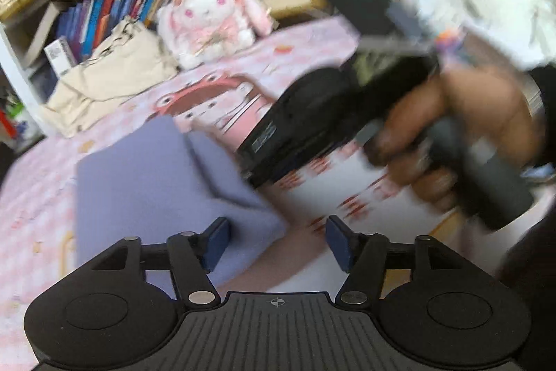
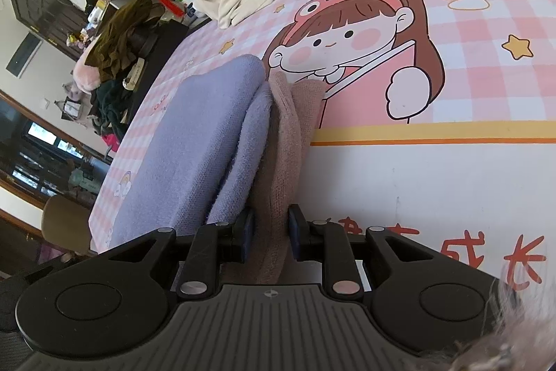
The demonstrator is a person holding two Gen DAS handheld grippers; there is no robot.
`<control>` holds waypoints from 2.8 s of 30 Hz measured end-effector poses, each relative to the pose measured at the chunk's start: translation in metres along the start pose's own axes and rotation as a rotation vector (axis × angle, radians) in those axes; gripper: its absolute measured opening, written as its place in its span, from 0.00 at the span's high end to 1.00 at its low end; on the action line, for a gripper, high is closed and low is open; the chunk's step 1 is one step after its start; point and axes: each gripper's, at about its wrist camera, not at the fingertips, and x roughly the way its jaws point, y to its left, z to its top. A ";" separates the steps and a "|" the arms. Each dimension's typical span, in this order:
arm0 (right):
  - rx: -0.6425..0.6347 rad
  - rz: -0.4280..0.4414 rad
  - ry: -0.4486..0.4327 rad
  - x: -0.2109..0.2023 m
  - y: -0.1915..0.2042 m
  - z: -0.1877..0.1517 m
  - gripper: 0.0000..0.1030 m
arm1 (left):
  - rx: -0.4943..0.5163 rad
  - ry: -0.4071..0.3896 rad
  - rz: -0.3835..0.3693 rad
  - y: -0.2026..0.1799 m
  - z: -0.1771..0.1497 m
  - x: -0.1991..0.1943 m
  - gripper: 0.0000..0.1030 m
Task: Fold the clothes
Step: 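Open the left gripper and withdraw it from the folded sweater, then grasp the folded sweater end with the left gripper while the right gripper holds the mauve edge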
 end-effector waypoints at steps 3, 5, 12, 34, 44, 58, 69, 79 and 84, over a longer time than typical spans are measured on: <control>0.016 0.001 -0.001 -0.001 -0.001 0.000 0.81 | -0.008 -0.049 -0.060 0.002 0.005 -0.017 0.39; 0.024 -0.003 -0.001 -0.001 -0.001 -0.001 0.81 | -0.044 -0.118 -0.082 0.009 0.011 -0.033 0.39; 0.062 -0.039 -0.010 -0.010 0.001 -0.006 0.75 | -0.230 -0.217 0.032 0.062 0.011 -0.047 0.32; 0.092 -0.098 -0.070 0.018 0.039 0.035 0.55 | -0.138 -0.087 0.065 0.098 -0.060 0.003 0.23; -0.166 0.067 -0.233 0.000 0.077 0.024 0.85 | -0.072 -0.071 0.018 0.103 -0.062 0.006 0.19; 0.063 -0.089 -0.133 0.003 0.039 0.008 0.50 | -0.123 -0.109 0.052 0.117 -0.050 -0.009 0.14; -0.218 -0.089 -0.151 -0.011 0.093 -0.024 0.85 | -0.366 -0.061 0.046 0.148 -0.061 0.006 0.14; -0.092 -0.192 -0.067 0.010 0.068 -0.033 0.82 | -0.412 -0.023 0.034 0.149 -0.067 0.014 0.13; -0.084 -0.215 -0.090 0.001 0.071 -0.035 0.71 | -0.392 -0.046 0.061 0.150 -0.061 0.004 0.13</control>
